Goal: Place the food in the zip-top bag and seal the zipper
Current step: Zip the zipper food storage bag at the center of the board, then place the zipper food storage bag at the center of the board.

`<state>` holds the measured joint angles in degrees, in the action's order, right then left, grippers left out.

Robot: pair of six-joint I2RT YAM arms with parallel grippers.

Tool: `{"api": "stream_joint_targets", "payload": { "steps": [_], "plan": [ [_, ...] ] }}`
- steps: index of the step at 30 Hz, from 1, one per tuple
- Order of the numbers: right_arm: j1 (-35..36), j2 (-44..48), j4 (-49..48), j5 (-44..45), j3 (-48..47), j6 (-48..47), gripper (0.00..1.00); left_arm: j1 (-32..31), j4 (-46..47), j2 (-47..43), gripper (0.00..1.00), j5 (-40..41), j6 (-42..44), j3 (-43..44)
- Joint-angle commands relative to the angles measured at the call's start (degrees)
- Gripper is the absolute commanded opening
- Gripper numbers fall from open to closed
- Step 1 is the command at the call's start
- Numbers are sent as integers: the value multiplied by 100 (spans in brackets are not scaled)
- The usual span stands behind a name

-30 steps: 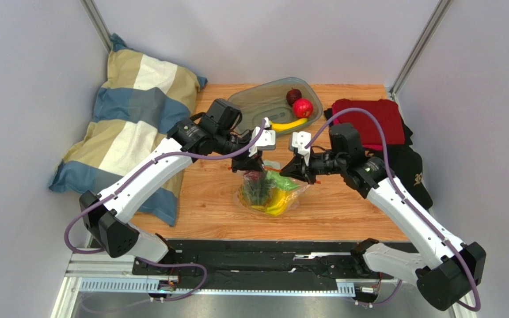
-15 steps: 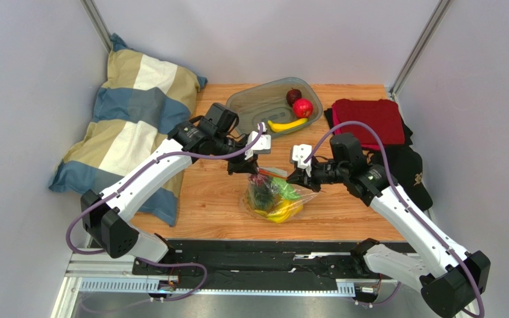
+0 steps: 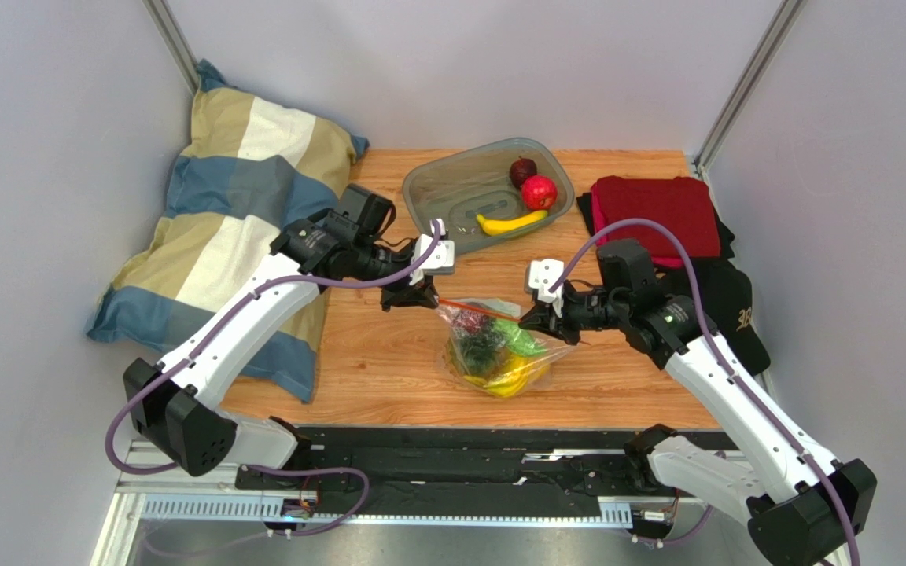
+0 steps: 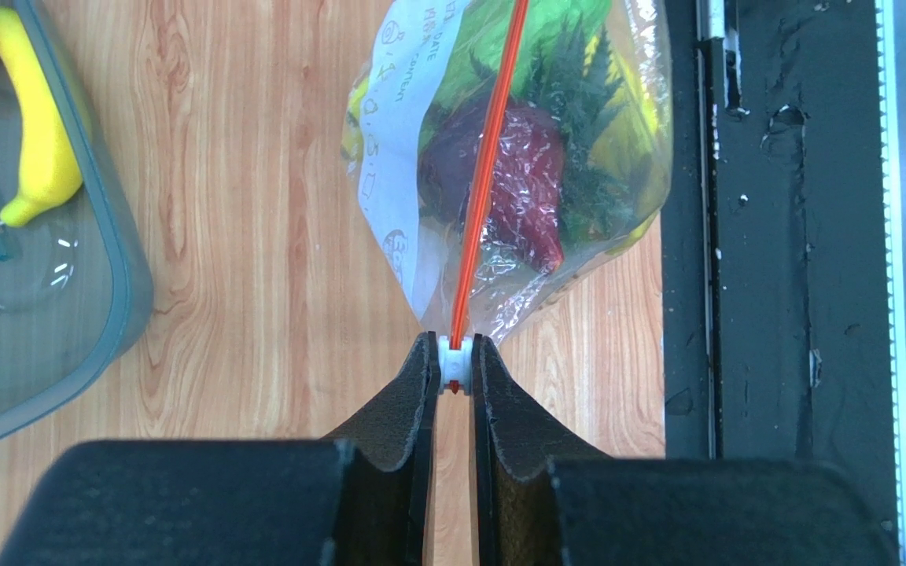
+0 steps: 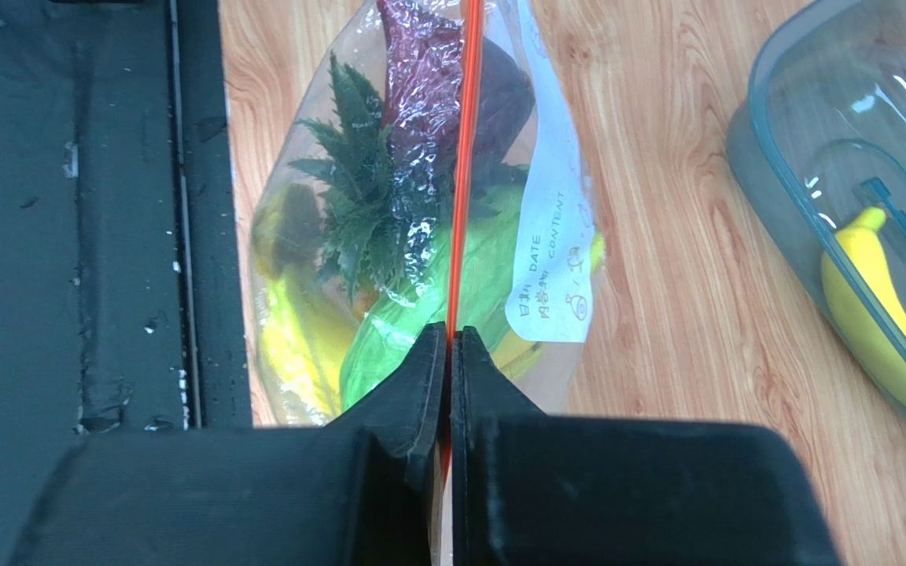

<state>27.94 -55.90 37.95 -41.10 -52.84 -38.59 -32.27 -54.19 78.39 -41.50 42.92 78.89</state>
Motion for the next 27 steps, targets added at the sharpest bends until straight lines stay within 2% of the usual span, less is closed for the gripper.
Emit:
{"api": "stream_joint_targets", "payload": {
  "steps": [1, 6, 7, 9, 10, 12, 13, 14, 15, 19, 22, 27],
  "plan": [
    [-105, -79, 441, -169, -306, 9, 0, 248, -57, -482, 9, 2, -28, 21],
    [-105, -368, 301, -486, -604, 246, 0, 248, 58, -412, 23, -105, -406, 109],
    [-105, -421, 257, -486, -631, 368, 0, 248, 58, -377, 32, -96, -450, 117],
    [-105, -596, 195, -469, -710, 370, 0, 248, 128, -360, 40, 1, -705, 109],
    [-105, -641, 160, -452, -762, 300, 0, 248, 259, -368, 53, 53, -827, 91],
    [-105, -773, 37, -364, -815, 107, 0, 265, 496, -429, 62, 229, -1300, 39],
    [-105, -965, -33, -268, -903, 54, 0, 283, 776, -534, 77, 273, -1469, -66],
    [-96, -1071, -77, -188, -973, -173, 0, 292, 944, -605, 96, 395, -1610, -137],
    [-122, -1177, -78, -66, -1070, -280, 0, 300, 1102, -693, 99, 449, -1907, -207],
    [-175, -1766, -297, -30, -1553, -500, 0, 423, 1700, -948, 99, 765, -2559, -383],
    [-210, -2179, -630, 76, -1966, -615, 0, 713, 1877, -948, 99, 818, -3164, -383],
    [-395, -3110, -623, 137, -2756, -851, 0, 1143, 1957, -817, 99, 836, -3728, -445]
  ]
}}
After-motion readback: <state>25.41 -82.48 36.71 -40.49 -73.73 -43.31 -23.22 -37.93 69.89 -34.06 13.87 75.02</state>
